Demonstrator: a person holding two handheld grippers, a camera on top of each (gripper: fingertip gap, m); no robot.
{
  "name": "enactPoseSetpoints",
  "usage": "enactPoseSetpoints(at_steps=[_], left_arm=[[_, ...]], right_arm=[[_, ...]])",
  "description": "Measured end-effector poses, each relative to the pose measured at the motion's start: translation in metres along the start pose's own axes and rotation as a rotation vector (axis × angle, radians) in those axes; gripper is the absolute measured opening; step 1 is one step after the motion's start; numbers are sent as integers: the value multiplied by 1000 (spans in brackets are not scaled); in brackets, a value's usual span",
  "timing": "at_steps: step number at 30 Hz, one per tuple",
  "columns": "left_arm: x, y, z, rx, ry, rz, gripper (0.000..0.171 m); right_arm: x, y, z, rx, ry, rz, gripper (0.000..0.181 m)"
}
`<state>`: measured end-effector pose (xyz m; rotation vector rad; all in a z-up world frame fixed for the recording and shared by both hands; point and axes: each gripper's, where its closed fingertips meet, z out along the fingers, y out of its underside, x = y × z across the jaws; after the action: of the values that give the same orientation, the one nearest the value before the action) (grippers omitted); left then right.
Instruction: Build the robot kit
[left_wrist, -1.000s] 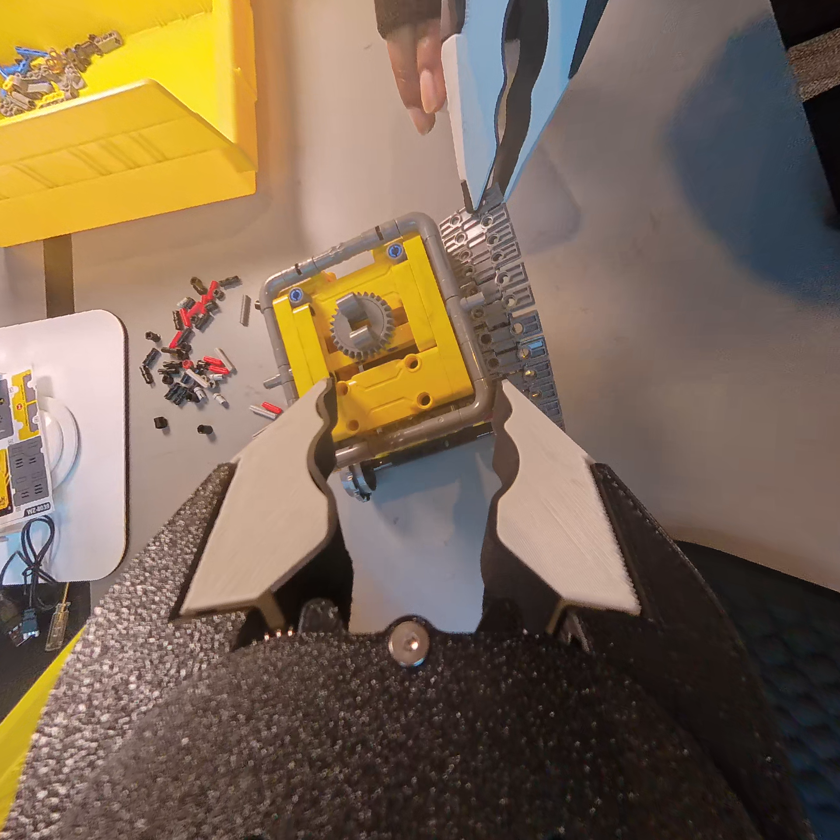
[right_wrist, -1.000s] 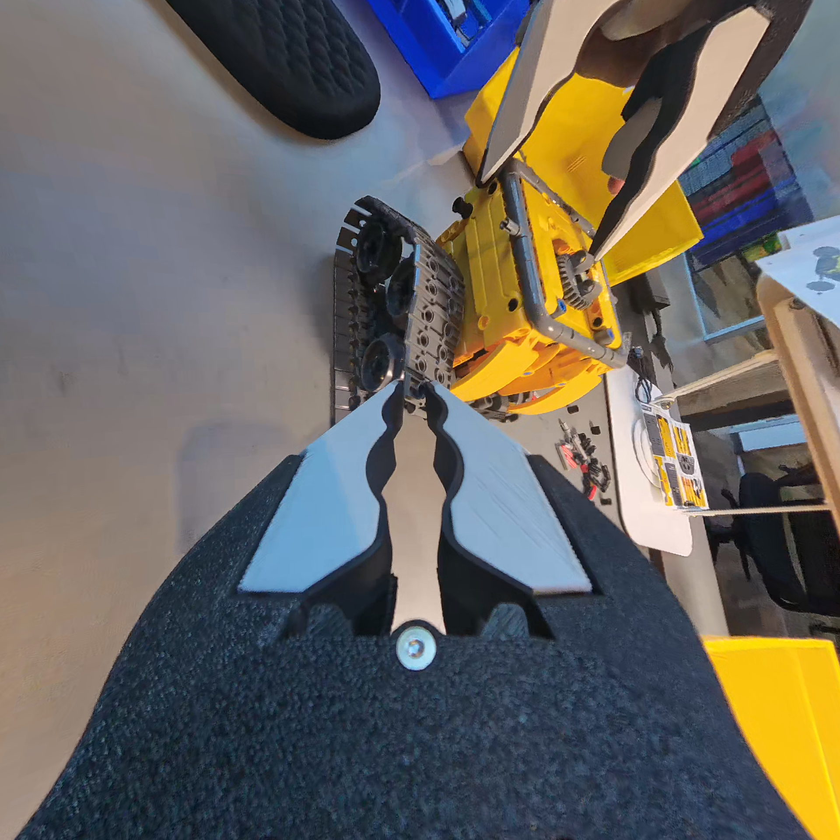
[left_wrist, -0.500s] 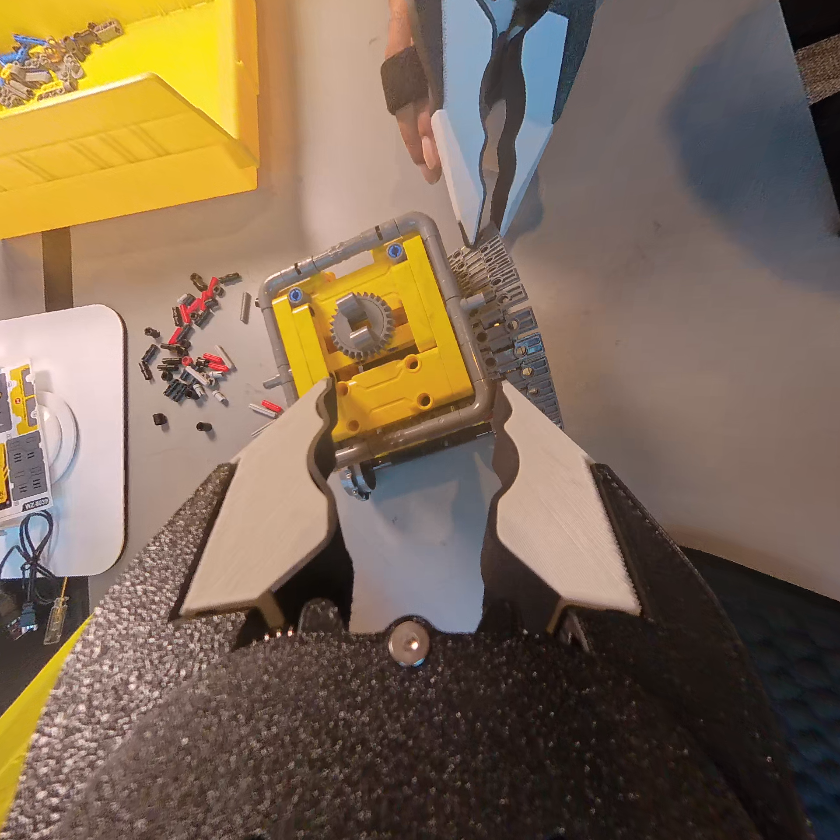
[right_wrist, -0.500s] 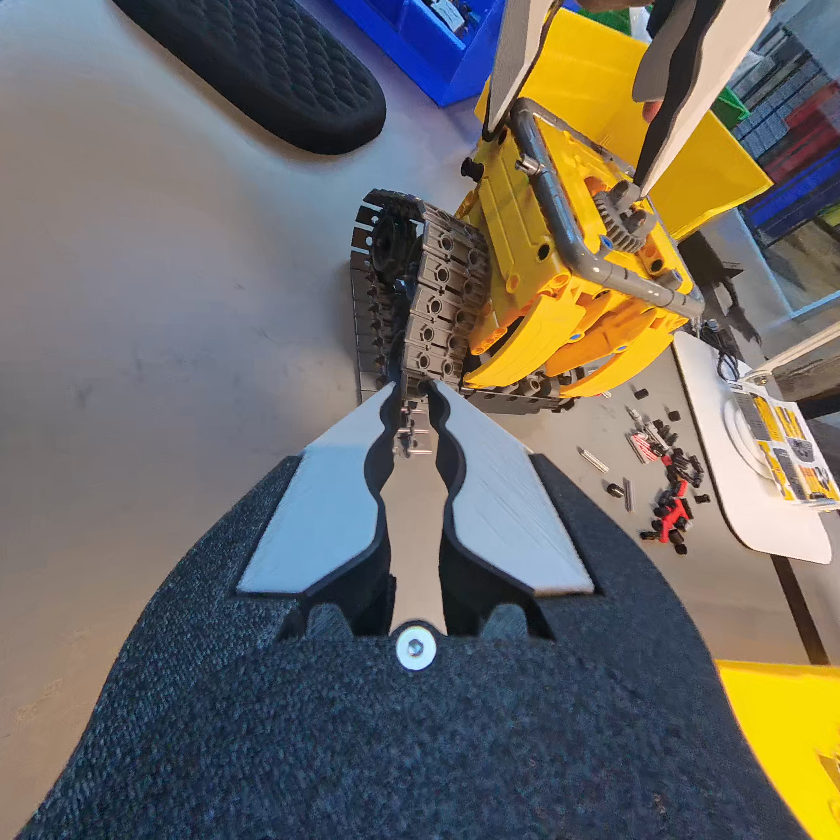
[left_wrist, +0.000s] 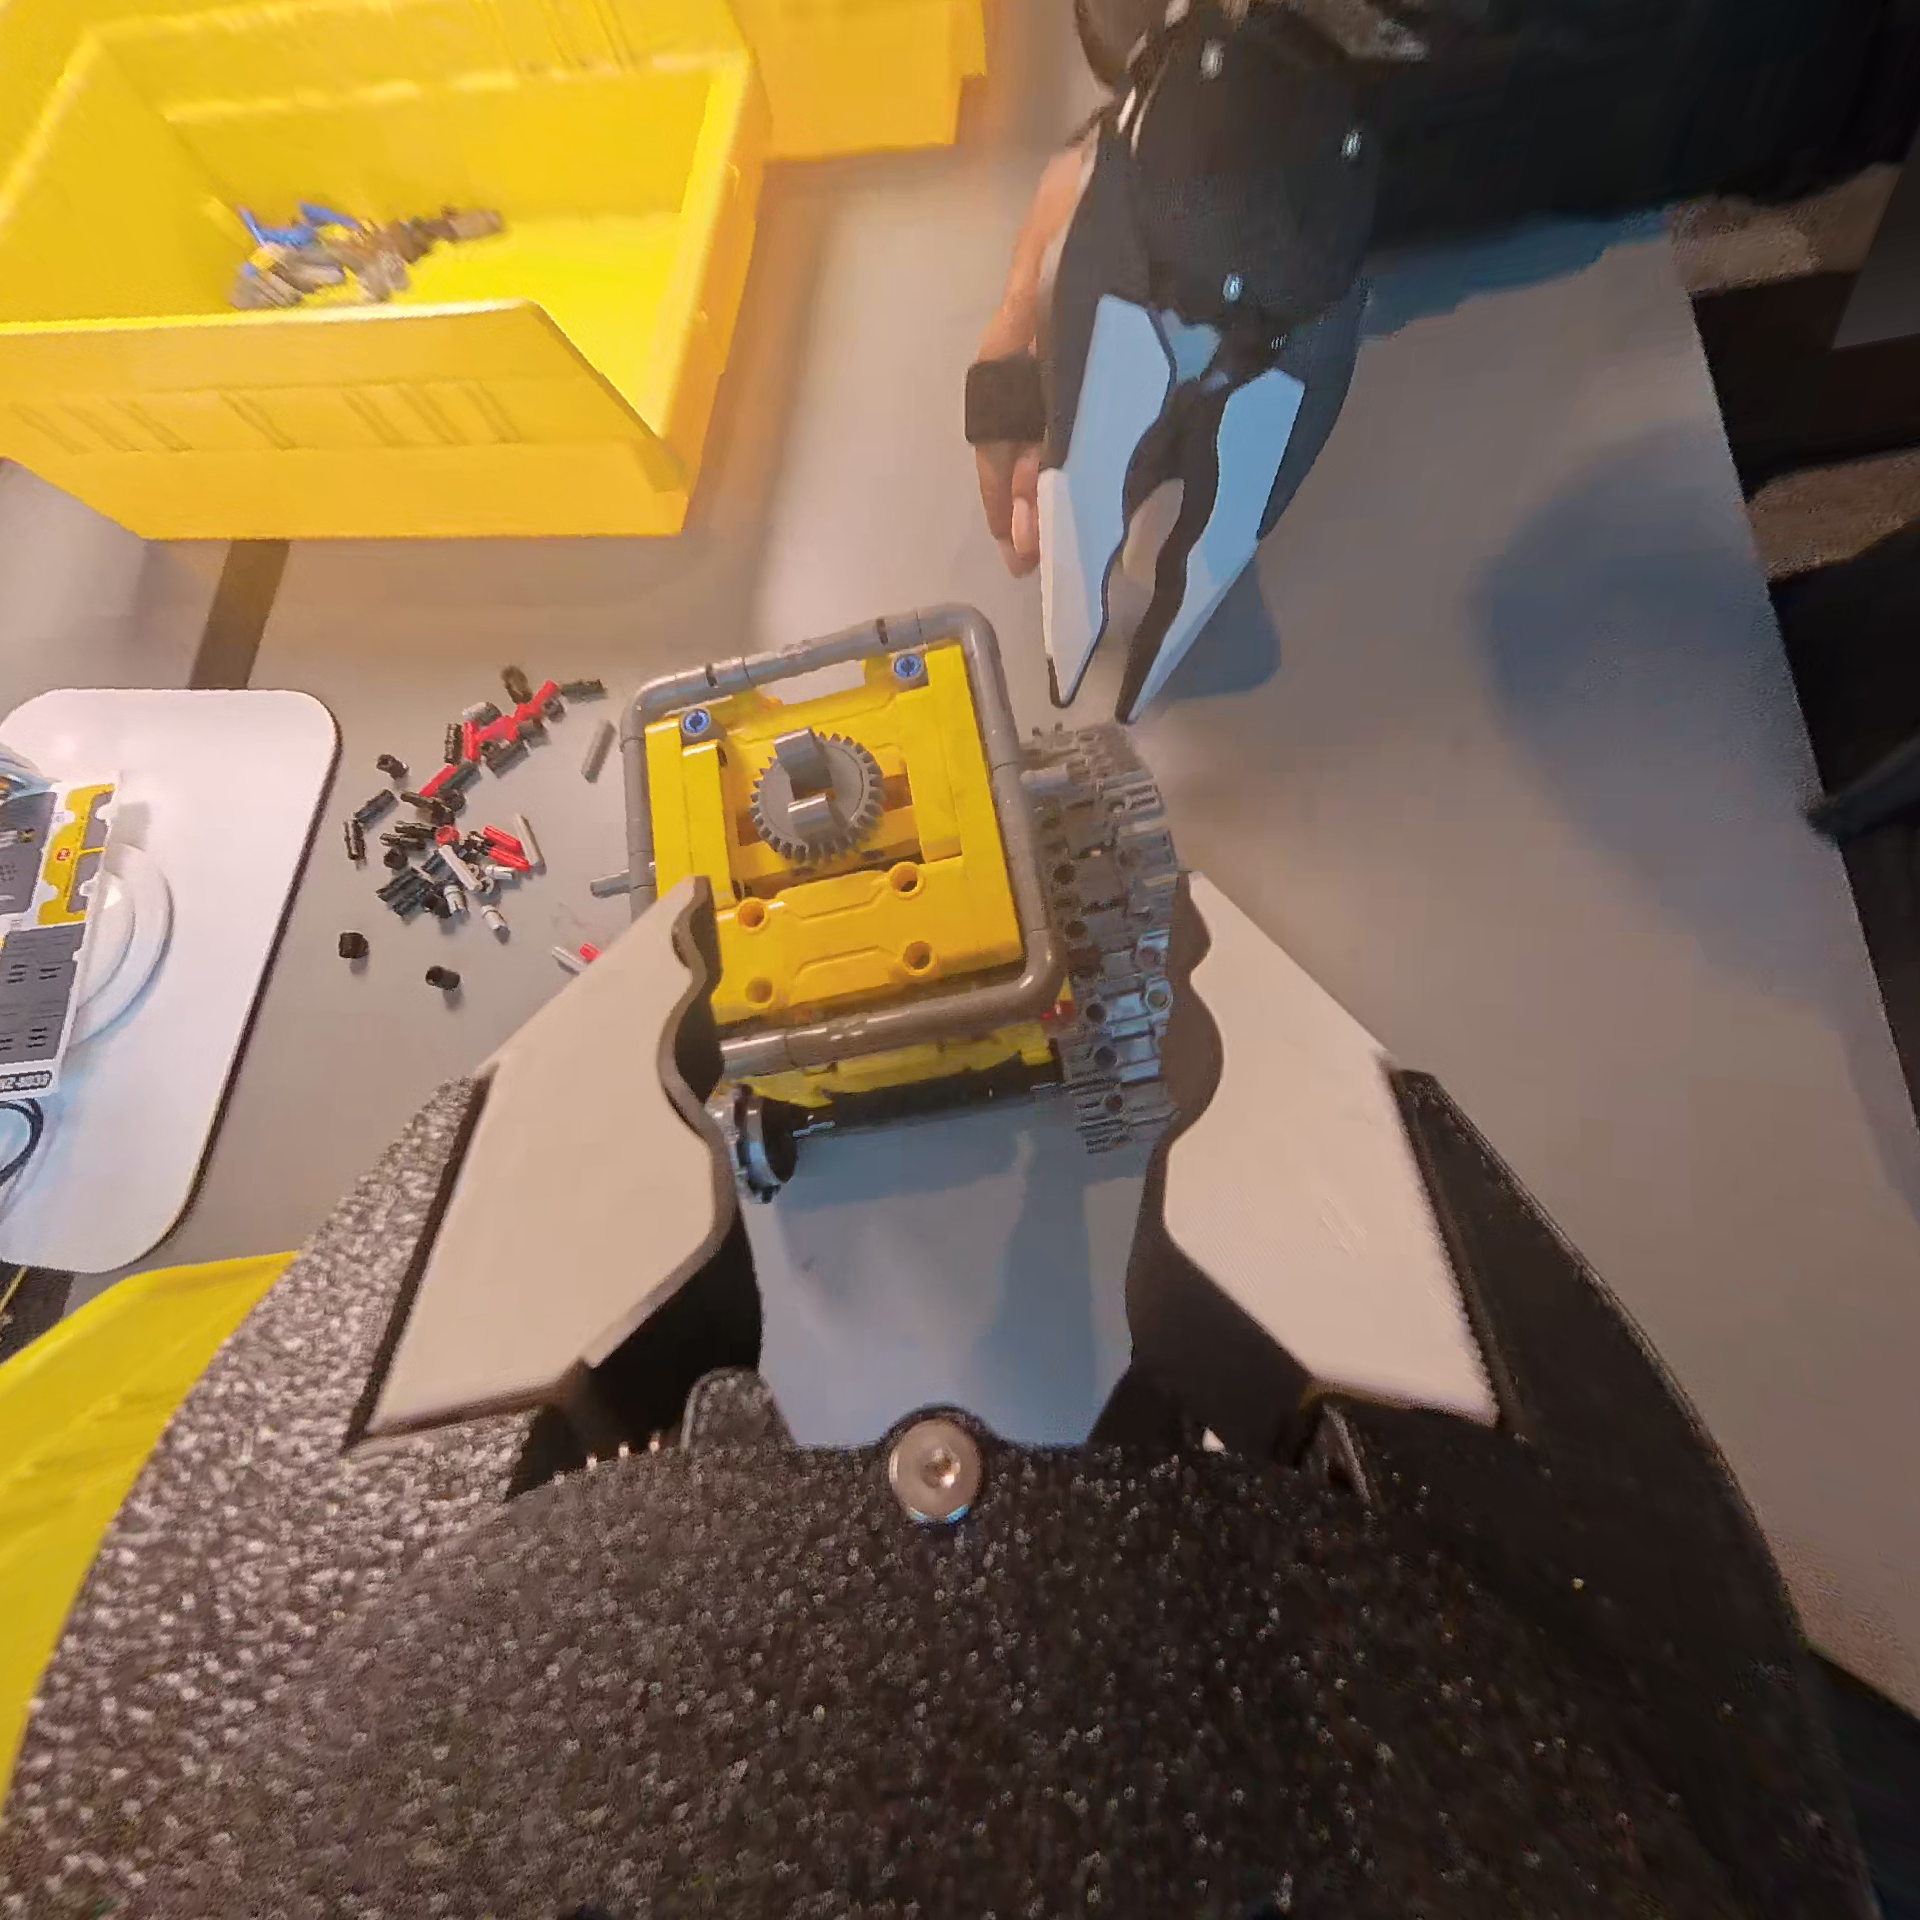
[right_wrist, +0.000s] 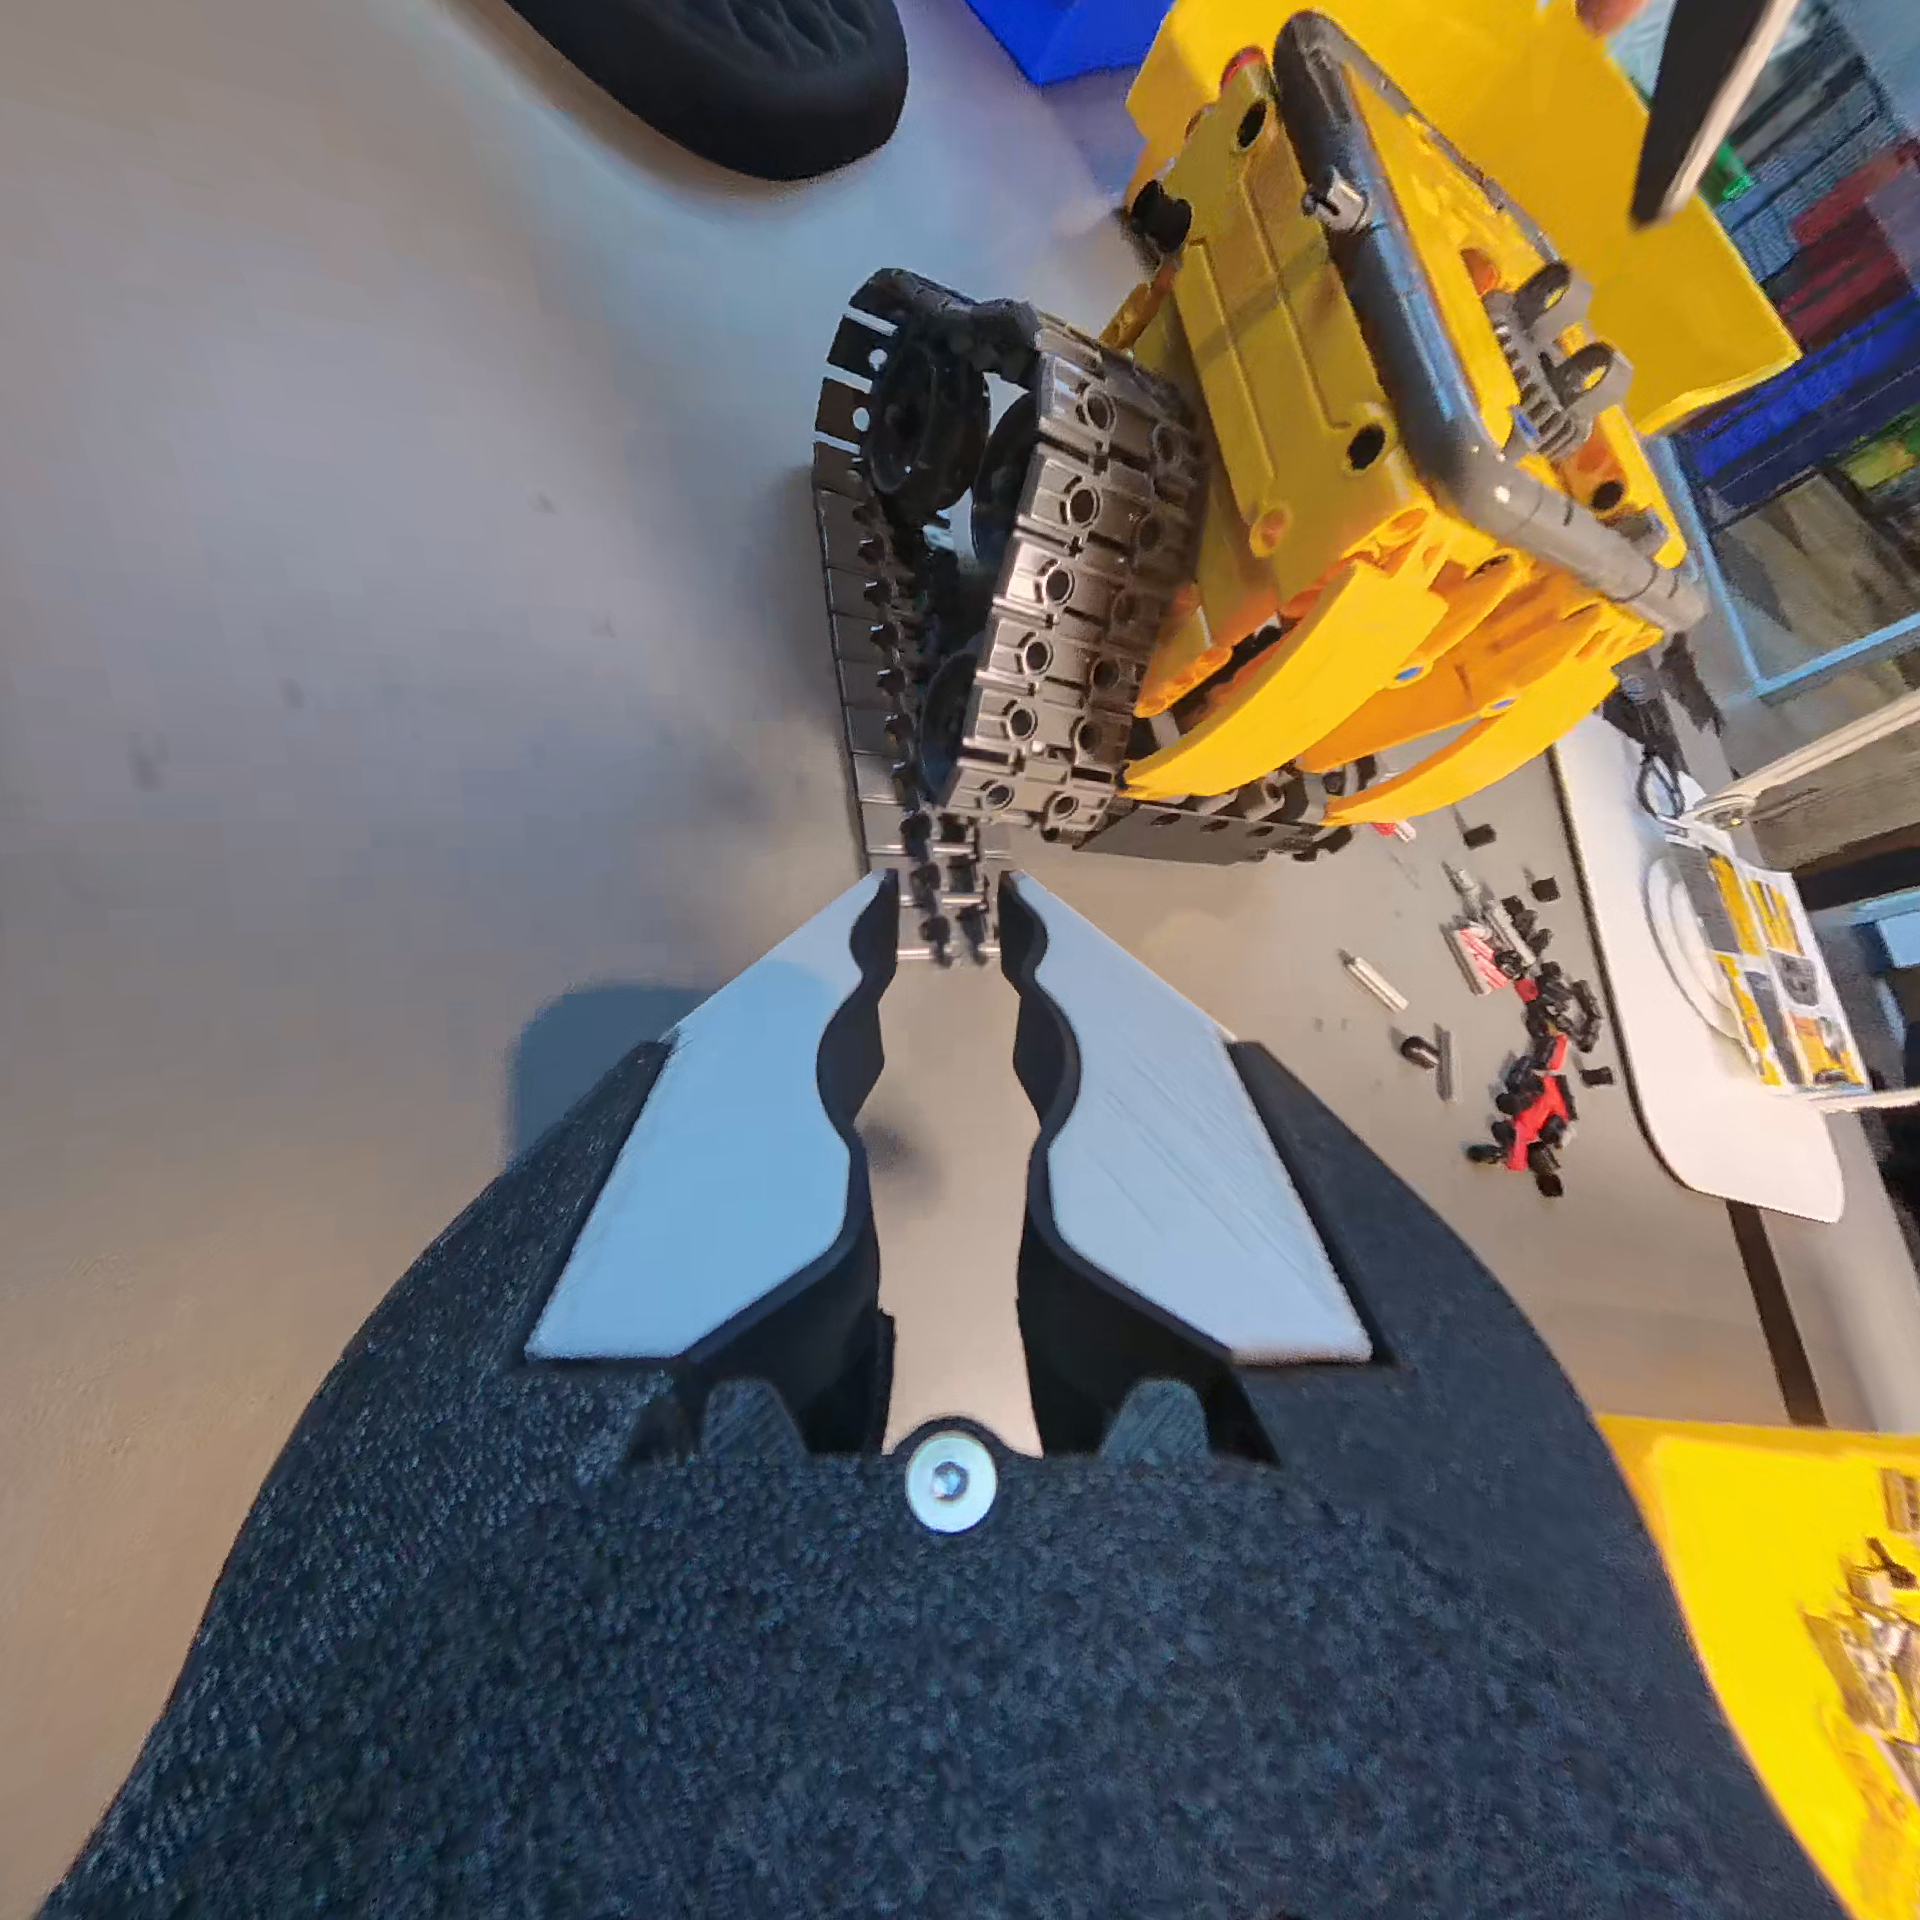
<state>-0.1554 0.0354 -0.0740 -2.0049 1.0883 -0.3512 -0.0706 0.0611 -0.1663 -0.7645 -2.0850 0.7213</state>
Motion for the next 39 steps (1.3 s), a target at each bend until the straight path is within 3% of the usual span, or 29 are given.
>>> enactPoseSetpoints(at_steps=[3, 6, 8, 10, 12, 14, 19, 23, 28, 32, 35, 39], left_arm=[[2, 0, -7, 81, -137, 7, 83], [-1, 14, -1, 68, -333, 77, 80], [-5, 15, 2, 73, -457, 150, 72], [-3, 11, 6, 83, -501, 199, 50], [1, 13, 12, 34, -493, 240, 38], [-1, 13, 12, -12, -504, 231, 37], [-7, 10, 9, -29, -425, 101, 29], [-12, 8, 5, -53, -354, 45, 10], [-16, 7, 8, -126, -357, 108, 14], [-17, 6, 18, -172, -397, 179, 37], [-24, 4, 25, -194, -463, 286, 38], [-18, -2, 28, -178, -513, 473, 25]], right_arm=[[4, -4, -8, 26, -1, 26, 24], [12, -21, -12, 85, 18, 56, 34], [10, -26, -5, 81, 24, 30, 36], [5, -29, 3, 88, 20, 24, 36], [1, -27, 9, 77, 21, 17, 36], [2, -25, 12, 72, 34, 15, 35], [14, -23, 15, 48, 134, -32, 20], [23, -24, 14, 45, 184, -27, 12], [27, -21, 16, 27, 196, -25, 12], [25, -21, 17, 29, 198, -24, 12], [25, -21, 17, 32, 196, -22, 12], [25, -20, 17, 37, 193, -11, 12]])
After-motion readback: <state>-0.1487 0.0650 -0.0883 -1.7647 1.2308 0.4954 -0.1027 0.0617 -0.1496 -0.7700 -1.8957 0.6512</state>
